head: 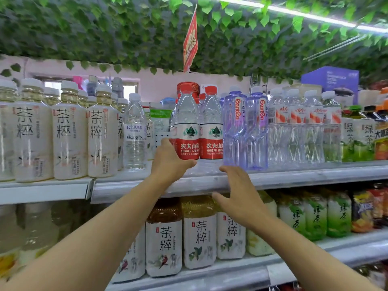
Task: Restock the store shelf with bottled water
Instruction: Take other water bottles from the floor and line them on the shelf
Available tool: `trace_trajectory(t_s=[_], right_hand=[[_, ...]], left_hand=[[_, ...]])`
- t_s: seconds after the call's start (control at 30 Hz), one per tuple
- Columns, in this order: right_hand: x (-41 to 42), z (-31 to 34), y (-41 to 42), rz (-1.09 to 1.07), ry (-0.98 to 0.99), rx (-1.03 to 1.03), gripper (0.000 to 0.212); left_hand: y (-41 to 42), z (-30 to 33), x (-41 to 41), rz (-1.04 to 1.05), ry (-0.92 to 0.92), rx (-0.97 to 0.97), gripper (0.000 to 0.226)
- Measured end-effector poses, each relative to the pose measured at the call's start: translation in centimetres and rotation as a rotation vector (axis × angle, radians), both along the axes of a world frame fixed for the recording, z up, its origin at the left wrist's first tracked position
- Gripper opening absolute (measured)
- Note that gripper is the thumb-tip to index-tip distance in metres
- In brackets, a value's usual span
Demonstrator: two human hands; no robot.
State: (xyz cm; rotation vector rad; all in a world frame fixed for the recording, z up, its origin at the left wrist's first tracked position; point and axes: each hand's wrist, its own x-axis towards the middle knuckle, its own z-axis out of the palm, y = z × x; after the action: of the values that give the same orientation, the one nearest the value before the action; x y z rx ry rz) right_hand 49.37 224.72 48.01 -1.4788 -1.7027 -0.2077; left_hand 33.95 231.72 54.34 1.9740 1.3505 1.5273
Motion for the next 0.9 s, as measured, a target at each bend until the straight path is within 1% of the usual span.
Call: trace_trajectory(t_s=[0.07, 0.13, 0.17, 0.23, 0.3, 0.37, 0.5, 0.6, 0.7, 0.77, 0.83, 0.9], right_hand=[[0.0, -0.8, -0.8, -0.016, 0.019, -0.016, 0.064], [0.2, -1.9, -1.6, -0.022, 0.013, -0.028, 0.064], [0.4, -2.5, -2.0, -0.02, 0.005, -0.033, 0.063], [0.8, -4.1, -2.9, -0.019, -0.009, -0.047, 0.061], [1.5, -6.1, -3.8, -0.038, -0.017, -0.096, 0.061], [2.2, -8.7, -4.7, -0.059, -0.028, -0.166, 0.062], [4.0, -14.8, -6.7, -0.022, -0.034, -0.311, 0.06], [5.7, -19.9, -7.8, -0.025, -0.055, -0.429, 0.059], [7.1, -25.2, -9.2, -0.004, -0.043, -0.56, 0.061], [8.0, -28.7, -10.3, 0.031, -0.012, -0.648, 0.06], [8.8, -32.1, -11.3, 0.048, 0.025, -0.72, 0.058], [9.4, -35.7, -12.2, 0.057, 0.048, -0.776, 0.059]], left_hand=[[-1.6, -1.3, 0.1, 0.026, -0.004, 0.135, 0.073], [-3.5, -3.2, 0.4, -0.01, -0.009, 0.216, 0.065], [-4.5, -4.2, 0.5, -0.048, -0.011, 0.226, 0.061], [-6.2, -6.9, 0.8, -0.129, -0.016, 0.185, 0.056], [-7.4, -10.1, 1.1, -0.181, 0.008, 0.112, 0.051], [-8.3, -13.6, 1.3, -0.222, 0.066, -0.002, 0.047], [-9.7, -20.7, 2.3, -0.304, 0.197, -0.363, 0.047], [-10.9, -26.3, 3.6, -0.316, 0.268, -0.554, 0.047], [-12.7, -31.6, 4.9, -0.305, 0.311, -0.705, 0.051], [-14.0, -35.0, 5.6, -0.294, 0.306, -0.799, 0.048], [-15.2, -38.6, 5.9, -0.281, 0.304, -0.848, 0.044], [-16.4, -42.1, 6.0, -0.283, 0.348, -0.899, 0.047]])
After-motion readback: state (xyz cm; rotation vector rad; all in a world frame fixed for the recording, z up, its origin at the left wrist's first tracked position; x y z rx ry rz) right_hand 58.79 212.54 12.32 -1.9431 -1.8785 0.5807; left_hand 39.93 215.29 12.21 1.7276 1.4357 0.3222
